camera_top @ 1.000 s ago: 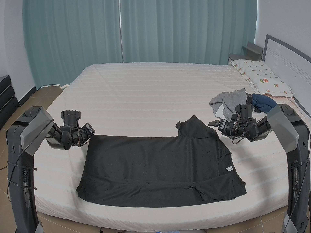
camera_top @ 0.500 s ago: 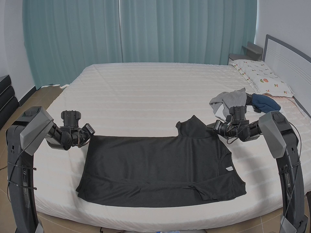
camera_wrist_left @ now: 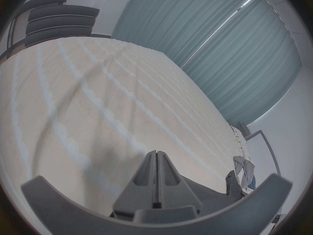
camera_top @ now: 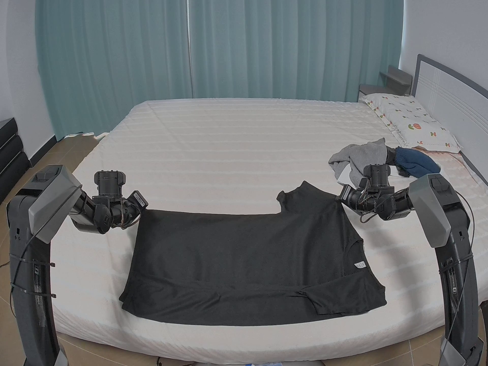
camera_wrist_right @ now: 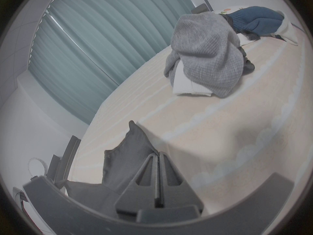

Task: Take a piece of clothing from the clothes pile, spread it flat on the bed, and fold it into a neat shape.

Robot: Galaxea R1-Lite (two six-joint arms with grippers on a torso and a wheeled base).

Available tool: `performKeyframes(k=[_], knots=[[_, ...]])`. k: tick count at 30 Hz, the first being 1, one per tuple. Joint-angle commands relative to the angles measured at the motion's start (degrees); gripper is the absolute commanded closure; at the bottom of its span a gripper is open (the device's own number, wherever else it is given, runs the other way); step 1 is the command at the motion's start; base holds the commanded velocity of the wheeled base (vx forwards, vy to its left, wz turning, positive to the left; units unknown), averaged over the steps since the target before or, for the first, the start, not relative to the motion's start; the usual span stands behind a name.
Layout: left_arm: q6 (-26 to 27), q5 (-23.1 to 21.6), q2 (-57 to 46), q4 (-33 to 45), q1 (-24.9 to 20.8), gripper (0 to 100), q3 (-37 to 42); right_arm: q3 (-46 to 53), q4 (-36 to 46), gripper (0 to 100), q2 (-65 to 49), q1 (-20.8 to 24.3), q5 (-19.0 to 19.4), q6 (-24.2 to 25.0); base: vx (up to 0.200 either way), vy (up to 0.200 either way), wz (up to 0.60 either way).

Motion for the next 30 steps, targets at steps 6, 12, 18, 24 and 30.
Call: performKeyframes(k=[6,12,18,24,30], knots=[[0.02,0.01,-1.99,-0.09,0.22,100,0.52,8.02,-5.52,100,-6.17,-0.73,-0.25,0.9,0.0,0.0,0.0],[0.02,-0.08,-4.71,-0.18,1.54,100,1.49,12.68,-16.59,100,-5.65,-0.12,-2.53,0.02,0.0,0.0,0.0],[0.11,-0.08,-5.15,-0.27,1.36,100,2.63,12.68,-17.21,100,-5.65,0.06,-2.71,-0.68,0.0,0.0,0.0],[0.19,-0.08,-5.06,-0.18,1.36,100,2.72,13.12,-17.21,100,-5.65,0.06,-2.62,-2.26,0.0,0.0,0.0],[0.55,-0.26,-7.09,-0.18,1.45,100,6.23,17.86,-17.21,100,-8.46,-0.55,-1.3,-2.44,0.0,0.0,0.0]])
